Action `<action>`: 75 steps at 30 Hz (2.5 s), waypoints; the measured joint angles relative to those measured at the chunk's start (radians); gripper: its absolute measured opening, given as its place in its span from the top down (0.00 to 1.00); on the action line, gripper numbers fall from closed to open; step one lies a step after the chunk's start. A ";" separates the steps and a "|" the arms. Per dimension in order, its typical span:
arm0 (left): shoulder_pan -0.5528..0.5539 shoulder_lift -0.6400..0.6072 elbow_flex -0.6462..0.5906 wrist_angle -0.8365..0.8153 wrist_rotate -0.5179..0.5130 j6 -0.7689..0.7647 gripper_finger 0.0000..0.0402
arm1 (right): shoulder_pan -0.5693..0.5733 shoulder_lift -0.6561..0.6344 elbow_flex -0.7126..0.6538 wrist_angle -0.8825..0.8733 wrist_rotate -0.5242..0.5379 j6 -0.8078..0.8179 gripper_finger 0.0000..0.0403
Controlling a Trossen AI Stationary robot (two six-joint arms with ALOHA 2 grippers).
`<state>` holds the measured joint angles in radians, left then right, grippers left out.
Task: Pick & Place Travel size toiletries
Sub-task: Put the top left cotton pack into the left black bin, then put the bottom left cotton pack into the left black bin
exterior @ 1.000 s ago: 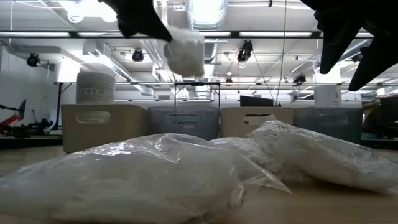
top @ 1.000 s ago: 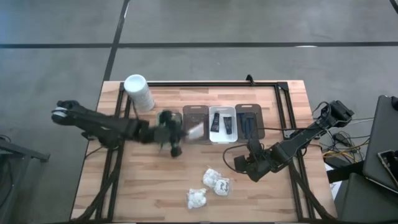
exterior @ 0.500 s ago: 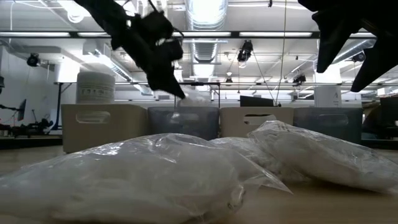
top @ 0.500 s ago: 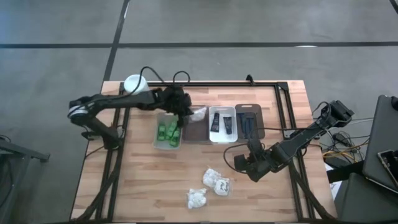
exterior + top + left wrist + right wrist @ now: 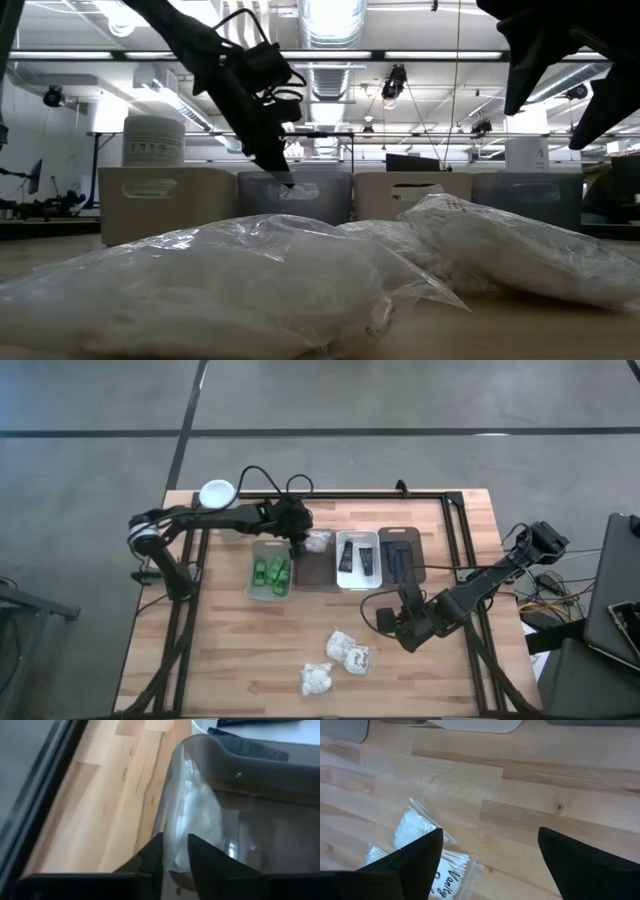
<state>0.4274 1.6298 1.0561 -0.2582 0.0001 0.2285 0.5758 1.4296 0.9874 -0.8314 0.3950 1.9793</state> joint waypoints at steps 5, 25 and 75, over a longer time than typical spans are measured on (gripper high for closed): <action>0.000 -0.030 0.000 -0.069 -0.023 -0.002 0.61 | 0.000 0.000 0.000 0.000 -0.002 0.000 0.16; -0.347 -0.399 -0.042 -0.245 0.278 -0.129 0.44 | 0.000 0.000 -0.002 0.022 -0.092 -0.121 0.16; -0.820 0.251 -0.003 0.224 0.147 -0.519 0.43 | 0.068 0.000 -0.007 0.051 -0.080 -0.207 0.12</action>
<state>-0.3923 1.8805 1.0531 -0.0342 0.1470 -0.2905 0.6441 1.4296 0.9807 -0.7803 0.3145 1.7727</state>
